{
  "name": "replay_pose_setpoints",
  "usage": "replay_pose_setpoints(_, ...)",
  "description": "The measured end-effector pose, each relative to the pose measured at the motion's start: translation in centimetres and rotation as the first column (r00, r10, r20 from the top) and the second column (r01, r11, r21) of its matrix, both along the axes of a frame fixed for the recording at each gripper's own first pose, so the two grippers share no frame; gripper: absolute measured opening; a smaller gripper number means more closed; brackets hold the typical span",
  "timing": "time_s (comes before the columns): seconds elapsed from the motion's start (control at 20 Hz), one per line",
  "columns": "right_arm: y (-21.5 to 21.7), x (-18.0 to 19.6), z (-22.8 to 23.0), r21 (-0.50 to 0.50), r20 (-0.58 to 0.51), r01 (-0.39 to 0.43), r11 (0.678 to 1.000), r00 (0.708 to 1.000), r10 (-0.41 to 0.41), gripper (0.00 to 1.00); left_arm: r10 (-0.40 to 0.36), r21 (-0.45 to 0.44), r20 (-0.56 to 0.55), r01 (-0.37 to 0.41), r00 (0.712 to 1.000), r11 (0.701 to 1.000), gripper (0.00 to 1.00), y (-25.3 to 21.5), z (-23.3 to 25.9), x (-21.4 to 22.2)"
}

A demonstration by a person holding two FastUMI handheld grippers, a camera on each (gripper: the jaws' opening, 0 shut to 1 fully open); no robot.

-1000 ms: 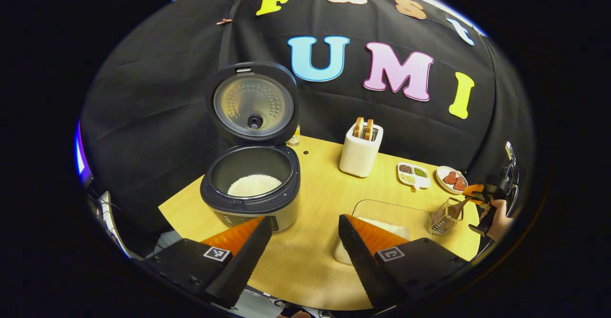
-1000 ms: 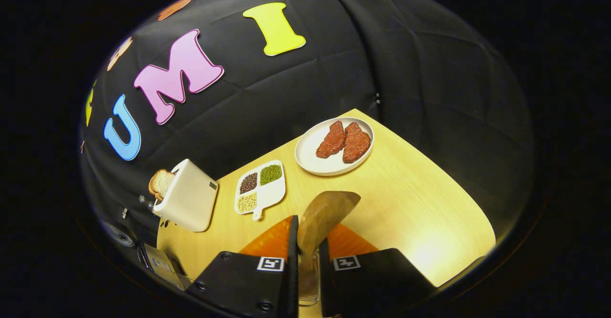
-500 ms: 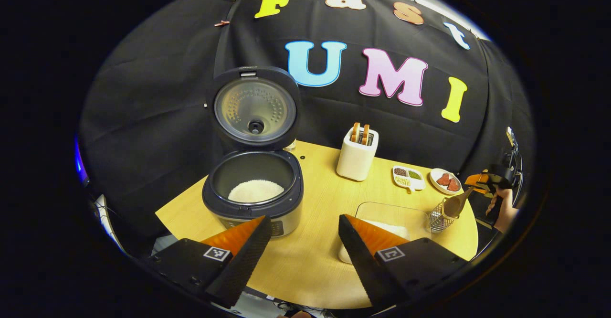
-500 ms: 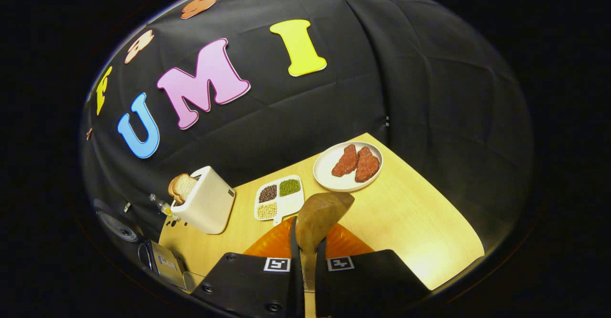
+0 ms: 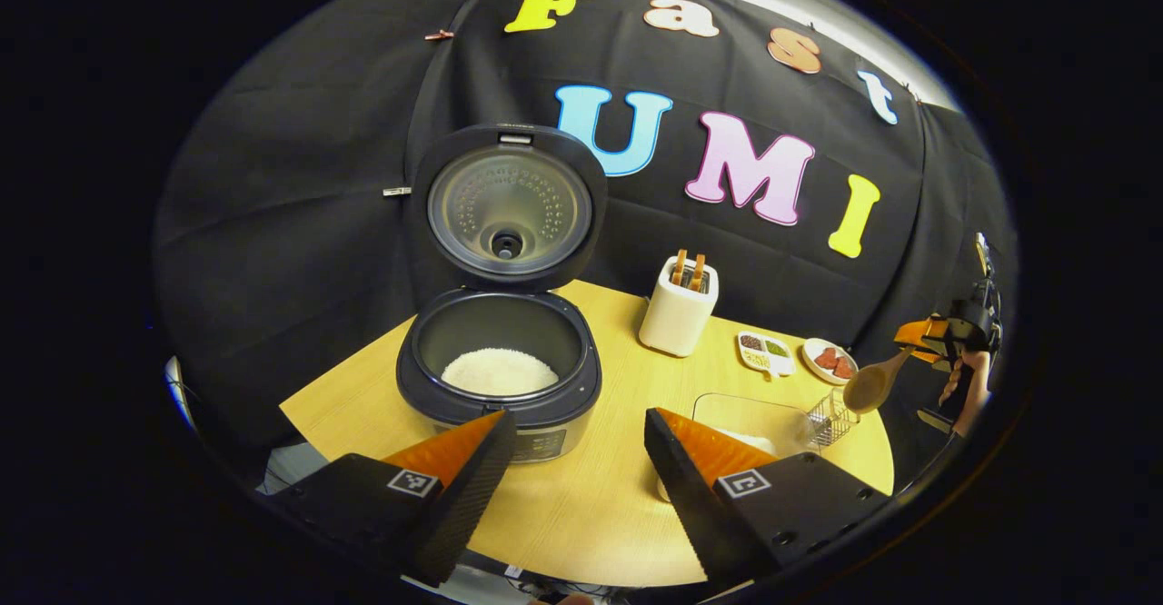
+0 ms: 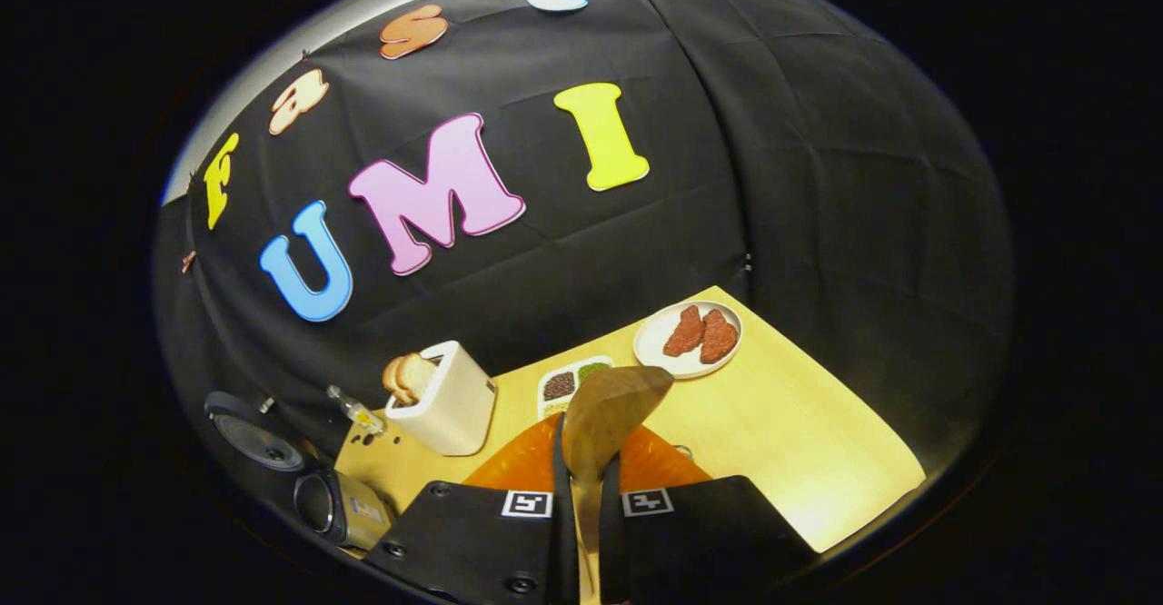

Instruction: Close the left gripper, press the button to open the rice cooker; take a wooden spoon from the chopstick holder with the right hand, scoop a spoonful of rice and pour it into the rice cooker, then put the wooden spoon back into the chopstick holder.

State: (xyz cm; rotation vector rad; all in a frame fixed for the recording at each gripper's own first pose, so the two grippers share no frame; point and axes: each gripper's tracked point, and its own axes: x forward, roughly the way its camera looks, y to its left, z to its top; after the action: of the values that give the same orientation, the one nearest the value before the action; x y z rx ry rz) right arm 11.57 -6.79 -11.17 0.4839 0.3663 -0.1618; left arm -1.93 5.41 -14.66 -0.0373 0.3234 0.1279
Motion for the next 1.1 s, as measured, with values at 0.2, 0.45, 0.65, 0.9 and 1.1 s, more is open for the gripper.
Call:
replay_pose_setpoints(0.2,4.0,-1.2,0.4,0.074,0.002,-0.022,0.997,1.000,0.022,0.13,-0.026,-0.024,-0.004,0.026,1.000,0.999,0.96,1.8,-0.5,-0.4)
replay_pose_setpoints(0.45,9.3,-2.9,-1.2,0.065,-0.013,-0.092,0.994,0.996,0.093,0.13,0.009,-0.012,-0.038,-0.010,0.999,1.000,0.96,5.4,-2.3,-1.3)
replay_pose_setpoints(0.65,11.7,-3.4,-5.3,-0.012,-0.073,-0.126,0.992,0.989,0.125,0.13,-0.004,-0.001,-0.054,0.004,0.999,1.000,0.96,6.7,-2.9,-2.1)
replay_pose_setpoints(0.9,13.7,-4.2,-10.7,-0.113,-0.165,-0.181,0.977,0.973,0.161,0.13,0.000,0.052,-0.089,0.004,0.996,0.999,0.96,8.3,-4.6,-2.6)
replay_pose_setpoints(1.1,14.3,-4.5,-13.0,-0.210,-0.183,-0.216,0.954,0.967,0.178,0.13,-0.018,0.050,-0.126,0.024,0.992,0.998,0.96,8.8,-6.0,-3.0)
